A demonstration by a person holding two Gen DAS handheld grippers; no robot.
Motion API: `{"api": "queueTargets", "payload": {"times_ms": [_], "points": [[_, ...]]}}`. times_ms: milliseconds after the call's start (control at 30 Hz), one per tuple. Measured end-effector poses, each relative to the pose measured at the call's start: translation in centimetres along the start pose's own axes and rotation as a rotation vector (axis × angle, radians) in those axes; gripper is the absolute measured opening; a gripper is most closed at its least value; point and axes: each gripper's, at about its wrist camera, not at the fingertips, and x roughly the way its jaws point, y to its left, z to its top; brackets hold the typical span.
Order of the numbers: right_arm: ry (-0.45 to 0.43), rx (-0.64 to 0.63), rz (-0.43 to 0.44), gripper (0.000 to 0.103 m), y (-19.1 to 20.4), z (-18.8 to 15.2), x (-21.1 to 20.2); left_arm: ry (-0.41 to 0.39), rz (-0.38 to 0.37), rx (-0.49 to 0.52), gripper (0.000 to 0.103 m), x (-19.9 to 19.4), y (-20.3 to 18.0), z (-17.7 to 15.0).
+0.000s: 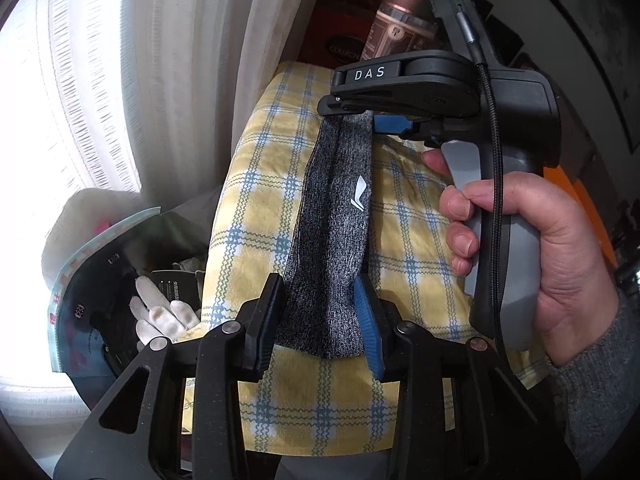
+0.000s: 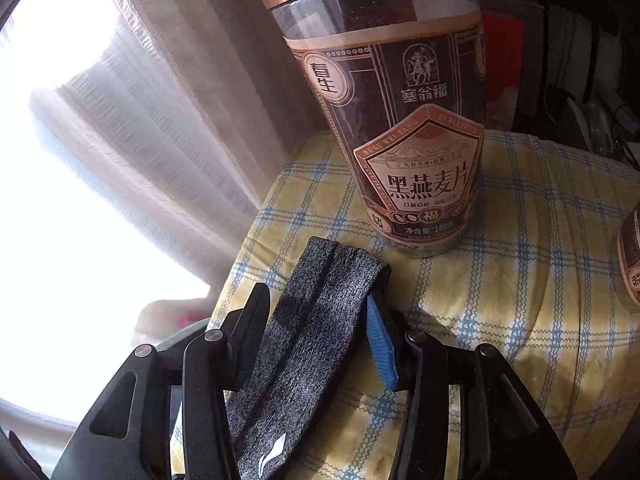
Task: Organize objects
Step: 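Close both tools together on the grey knit strip's end, then lift the grey knit strip with both tools toward the orange box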
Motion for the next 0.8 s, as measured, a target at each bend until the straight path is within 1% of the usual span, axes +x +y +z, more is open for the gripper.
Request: {"api": "queueTargets", "payload": {"times_ms": [33, 67, 100, 133, 167, 200, 300, 400, 467, 633, 800], "points": [[-0.002, -0.021, -0.027, 0.049, 0.5, -0.1, 0.1, 0.000, -0.002, 0.003, 0.027, 0.0, -0.1, 0.0], [-0.005, -0.042, -0.060, 0.042, 0.9, -0.1, 0.2, 0.001, -0.005, 0.005, 0.023, -0.1, -0.1, 0.0], [-0.003, -0.058, -0.090, 0.034, 1.3, -0.2, 0.3, 0.000, -0.006, 0.006, 0.022, -0.1, -0.2, -0.1], [-0.004, -0.072, -0.114, 0.030, 1.6, -0.2, 0.4, -0.001, -0.004, 0.008, 0.021, -0.1, -0.3, -0.1], [0.000, -0.080, -0.119, 0.018, 1.7, -0.3, 0.4, -0.002, -0.005, 0.009, 0.018, -0.1, -0.3, -0.1], [0.004, -0.082, -0.102, 0.011, 1.7, -0.3, 0.4, -0.001, -0.010, 0.010, 0.015, -0.1, -0.4, -0.1], [-0.006, -0.061, -0.073, 0.007, 1.3, -0.3, -0.2, -0.004, -0.016, 0.014, 0.009, -0.5, -0.8, -0.1], [-0.012, -0.038, -0.045, 0.007, 0.8, -0.1, -1.1, -0.010, -0.025, 0.022, 0.004, -0.9, -1.3, 0.0], [-0.025, -0.031, -0.032, 0.007, 0.7, 0.1, -2.0, -0.012, -0.030, 0.026, 0.004, -1.2, -1.6, 0.2], [-0.089, -0.034, -0.009, 0.007, 0.6, 0.6, -5.5, -0.029, -0.058, 0.027, 0.002, -2.6, -2.6, 0.4], [-0.153, -0.053, -0.010, 0.007, 0.7, 0.5, -9.7, -0.047, -0.099, 0.057, 0.002, -4.2, -4.7, 0.8]]}}
